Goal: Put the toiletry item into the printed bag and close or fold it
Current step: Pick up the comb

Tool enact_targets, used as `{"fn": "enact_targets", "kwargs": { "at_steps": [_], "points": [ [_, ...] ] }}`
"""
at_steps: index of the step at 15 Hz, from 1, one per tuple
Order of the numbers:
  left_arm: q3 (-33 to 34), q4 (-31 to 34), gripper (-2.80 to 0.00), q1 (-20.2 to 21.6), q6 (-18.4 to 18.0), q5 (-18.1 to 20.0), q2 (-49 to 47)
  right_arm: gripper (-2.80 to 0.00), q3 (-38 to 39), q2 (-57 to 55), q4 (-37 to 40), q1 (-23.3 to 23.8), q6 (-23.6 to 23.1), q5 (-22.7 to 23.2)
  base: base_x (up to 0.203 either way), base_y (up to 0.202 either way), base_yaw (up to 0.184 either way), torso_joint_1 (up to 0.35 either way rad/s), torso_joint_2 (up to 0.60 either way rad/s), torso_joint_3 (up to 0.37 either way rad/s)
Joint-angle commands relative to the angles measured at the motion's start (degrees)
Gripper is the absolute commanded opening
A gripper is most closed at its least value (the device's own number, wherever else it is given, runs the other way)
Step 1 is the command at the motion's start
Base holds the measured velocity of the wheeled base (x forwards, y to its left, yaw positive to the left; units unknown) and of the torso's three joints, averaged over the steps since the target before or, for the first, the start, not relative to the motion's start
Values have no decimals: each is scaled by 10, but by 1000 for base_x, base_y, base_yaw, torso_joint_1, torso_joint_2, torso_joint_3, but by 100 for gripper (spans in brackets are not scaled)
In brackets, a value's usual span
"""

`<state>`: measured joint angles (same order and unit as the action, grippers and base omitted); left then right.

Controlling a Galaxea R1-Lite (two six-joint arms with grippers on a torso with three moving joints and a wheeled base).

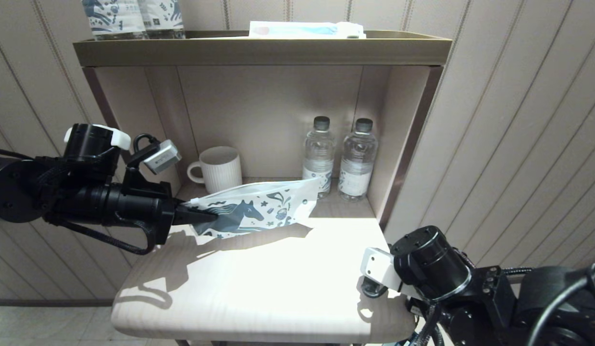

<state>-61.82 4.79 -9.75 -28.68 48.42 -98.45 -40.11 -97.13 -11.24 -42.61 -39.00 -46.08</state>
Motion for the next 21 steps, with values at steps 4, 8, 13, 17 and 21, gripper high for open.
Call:
{"fn": "enact_targets", "kwargs": {
  "at_steps": [4,8,13,17,21],
  "points": [
    [0,0,-280,0,-1,3,2,-280,-1,-3,2,0,-4,-2,0,0,0,0,0,0],
    [1,0,-280,0,-1,3,3,-280,-2,-7,-3,0,-4,-2,0,0,0,0,0,0],
    [1,1,-280,0,-1,4,5,-280,-25,32,-24,1,0,14,0,0,0,0,0,0],
    [9,-4,-280,-2,-1,4,15,-280,-49,91,-37,6,50,75,0,0,0,0,0,0],
    [54,-51,-280,-4,-36,4,30,-280,-64,120,-74,-35,95,96,0,0,0,0,0,0]
  ]
}}
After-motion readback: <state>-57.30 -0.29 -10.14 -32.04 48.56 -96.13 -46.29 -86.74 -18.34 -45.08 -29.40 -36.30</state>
